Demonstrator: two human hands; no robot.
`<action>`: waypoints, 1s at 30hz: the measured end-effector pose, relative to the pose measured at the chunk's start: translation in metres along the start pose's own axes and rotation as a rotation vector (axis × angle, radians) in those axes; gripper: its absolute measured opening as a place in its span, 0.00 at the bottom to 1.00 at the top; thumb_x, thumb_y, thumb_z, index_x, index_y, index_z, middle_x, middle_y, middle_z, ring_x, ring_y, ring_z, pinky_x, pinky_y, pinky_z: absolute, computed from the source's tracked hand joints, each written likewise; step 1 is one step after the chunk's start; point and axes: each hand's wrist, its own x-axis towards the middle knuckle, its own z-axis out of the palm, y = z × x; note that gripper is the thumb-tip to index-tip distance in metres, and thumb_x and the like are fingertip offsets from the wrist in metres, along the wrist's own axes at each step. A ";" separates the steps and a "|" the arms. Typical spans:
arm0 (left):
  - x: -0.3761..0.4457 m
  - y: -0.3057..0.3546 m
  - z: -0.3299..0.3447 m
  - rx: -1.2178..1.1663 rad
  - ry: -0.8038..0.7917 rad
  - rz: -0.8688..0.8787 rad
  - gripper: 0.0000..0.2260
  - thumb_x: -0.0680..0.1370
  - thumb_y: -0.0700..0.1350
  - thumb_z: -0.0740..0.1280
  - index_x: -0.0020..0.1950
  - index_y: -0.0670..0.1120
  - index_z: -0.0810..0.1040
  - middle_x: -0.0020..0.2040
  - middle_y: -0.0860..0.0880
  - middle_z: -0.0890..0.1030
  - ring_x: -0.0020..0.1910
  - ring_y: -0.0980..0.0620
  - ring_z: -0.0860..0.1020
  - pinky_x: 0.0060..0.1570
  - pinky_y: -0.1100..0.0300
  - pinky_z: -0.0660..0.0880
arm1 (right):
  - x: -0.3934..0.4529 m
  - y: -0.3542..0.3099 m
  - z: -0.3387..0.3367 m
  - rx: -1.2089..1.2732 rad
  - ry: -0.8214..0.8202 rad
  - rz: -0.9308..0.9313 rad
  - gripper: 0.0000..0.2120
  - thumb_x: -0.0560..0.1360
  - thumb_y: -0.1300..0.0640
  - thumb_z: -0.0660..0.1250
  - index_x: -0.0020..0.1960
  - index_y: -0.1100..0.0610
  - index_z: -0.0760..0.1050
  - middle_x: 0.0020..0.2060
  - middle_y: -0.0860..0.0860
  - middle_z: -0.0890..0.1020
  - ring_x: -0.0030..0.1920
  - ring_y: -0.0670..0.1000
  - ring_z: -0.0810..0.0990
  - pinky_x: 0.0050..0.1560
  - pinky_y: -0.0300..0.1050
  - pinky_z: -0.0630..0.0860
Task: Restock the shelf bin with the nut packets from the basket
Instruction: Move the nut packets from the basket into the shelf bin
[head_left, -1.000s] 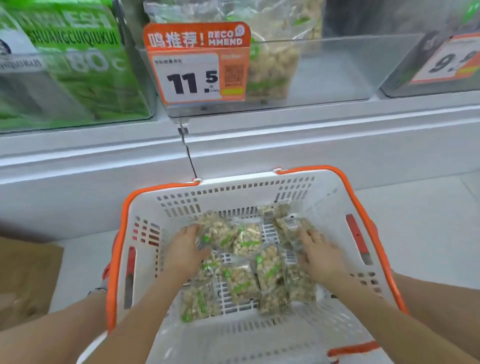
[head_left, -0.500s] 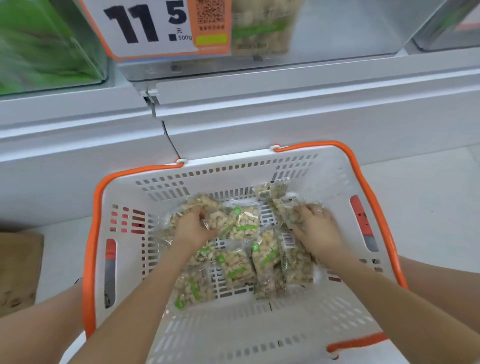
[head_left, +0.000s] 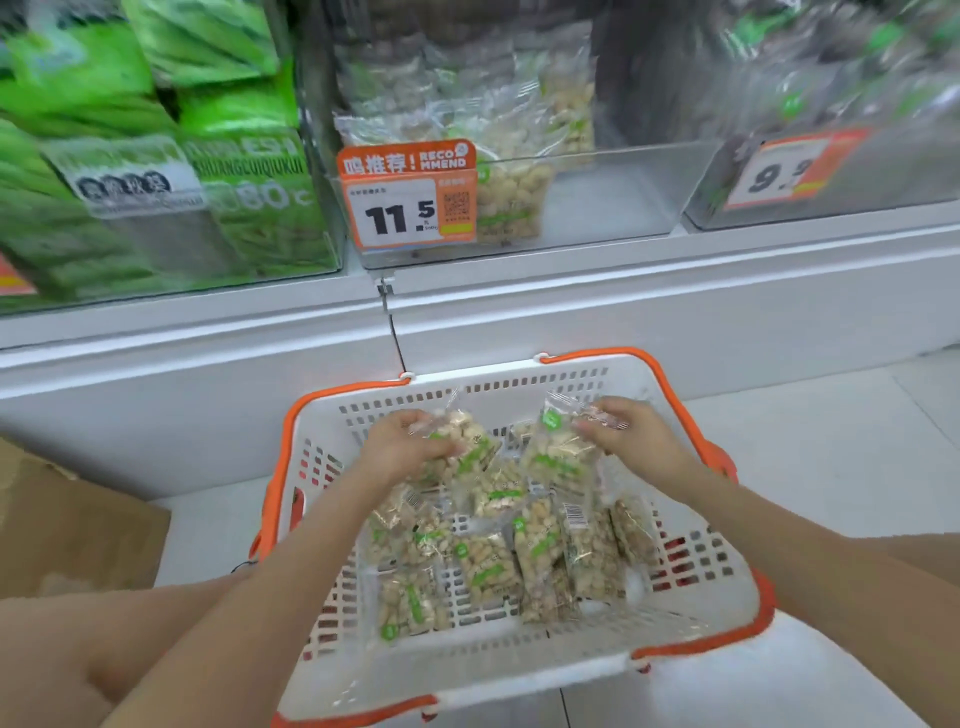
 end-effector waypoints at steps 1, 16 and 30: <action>-0.009 0.010 -0.005 -0.015 -0.022 0.014 0.35 0.65 0.45 0.79 0.69 0.43 0.71 0.57 0.43 0.81 0.53 0.47 0.80 0.59 0.52 0.75 | -0.002 -0.013 -0.005 0.008 -0.041 -0.030 0.18 0.71 0.44 0.73 0.47 0.59 0.80 0.41 0.45 0.79 0.42 0.41 0.77 0.48 0.39 0.72; -0.096 0.132 -0.051 -0.236 -0.163 0.217 0.07 0.73 0.36 0.68 0.36 0.43 0.73 0.22 0.50 0.70 0.19 0.56 0.71 0.24 0.67 0.72 | -0.029 -0.182 -0.040 0.287 -0.195 -0.445 0.04 0.67 0.58 0.75 0.39 0.56 0.80 0.28 0.44 0.80 0.31 0.41 0.76 0.36 0.33 0.73; -0.069 0.157 -0.004 -0.420 -0.120 0.396 0.38 0.54 0.50 0.80 0.63 0.49 0.72 0.54 0.48 0.83 0.54 0.48 0.82 0.60 0.42 0.74 | 0.006 -0.202 -0.037 0.303 0.130 -0.521 0.06 0.69 0.58 0.76 0.41 0.57 0.79 0.37 0.60 0.81 0.34 0.53 0.70 0.36 0.45 0.68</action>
